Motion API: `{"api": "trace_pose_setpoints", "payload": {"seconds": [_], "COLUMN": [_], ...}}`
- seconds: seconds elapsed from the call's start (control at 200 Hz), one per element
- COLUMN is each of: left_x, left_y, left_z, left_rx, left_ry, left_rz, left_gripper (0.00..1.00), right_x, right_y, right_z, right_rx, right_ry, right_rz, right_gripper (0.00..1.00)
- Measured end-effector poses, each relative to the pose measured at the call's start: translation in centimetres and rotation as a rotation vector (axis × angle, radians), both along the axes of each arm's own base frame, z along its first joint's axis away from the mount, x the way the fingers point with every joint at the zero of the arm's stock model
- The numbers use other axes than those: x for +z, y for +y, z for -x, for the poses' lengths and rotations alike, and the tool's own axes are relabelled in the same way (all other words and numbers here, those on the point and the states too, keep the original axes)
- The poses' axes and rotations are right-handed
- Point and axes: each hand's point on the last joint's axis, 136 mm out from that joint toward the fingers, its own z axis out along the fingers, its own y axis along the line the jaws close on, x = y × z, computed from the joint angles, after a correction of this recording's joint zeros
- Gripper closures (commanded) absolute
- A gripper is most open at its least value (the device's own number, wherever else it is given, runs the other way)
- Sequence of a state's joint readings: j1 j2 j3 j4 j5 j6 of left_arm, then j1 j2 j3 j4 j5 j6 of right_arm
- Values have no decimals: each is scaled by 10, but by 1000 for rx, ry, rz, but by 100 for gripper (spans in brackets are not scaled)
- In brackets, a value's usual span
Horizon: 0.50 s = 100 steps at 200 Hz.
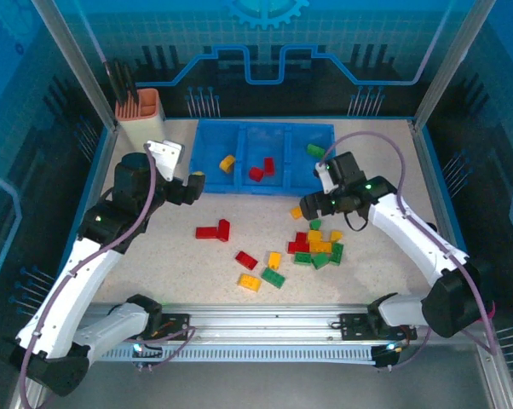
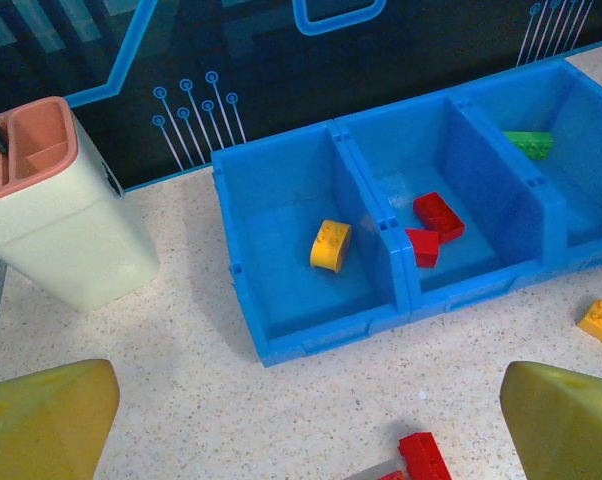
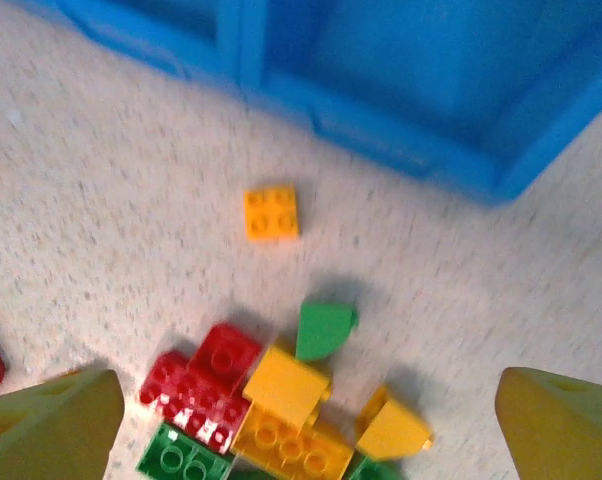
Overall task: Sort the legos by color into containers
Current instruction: Pick up the lego from the center of the table.
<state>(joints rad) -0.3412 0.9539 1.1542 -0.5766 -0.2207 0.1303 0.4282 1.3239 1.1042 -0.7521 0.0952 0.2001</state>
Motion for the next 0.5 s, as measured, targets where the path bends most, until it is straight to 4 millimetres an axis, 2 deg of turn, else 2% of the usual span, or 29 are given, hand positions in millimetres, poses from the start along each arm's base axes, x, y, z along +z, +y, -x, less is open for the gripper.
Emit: {"api": "trace_pose_setpoints", "payload": {"seconds": [0.16, 0.37, 0.5], "left_x": [0, -7, -14], "left_y": [-1, -2, 0], "left_z": [-3, -6, -6], "left_rx": [1, 4, 20], "left_ry": [-2, 9, 22], "left_rz": [2, 6, 10], "left_gripper": [1, 1, 1], "right_x": [-26, -85, -102], "right_y": [7, 18, 25], "right_z": [-4, -18, -31], "right_rx": [-55, -52, -33], "right_ry": [73, 193, 206], "right_rz": [-5, 64, 93], "right_gripper": [9, 12, 13]}}
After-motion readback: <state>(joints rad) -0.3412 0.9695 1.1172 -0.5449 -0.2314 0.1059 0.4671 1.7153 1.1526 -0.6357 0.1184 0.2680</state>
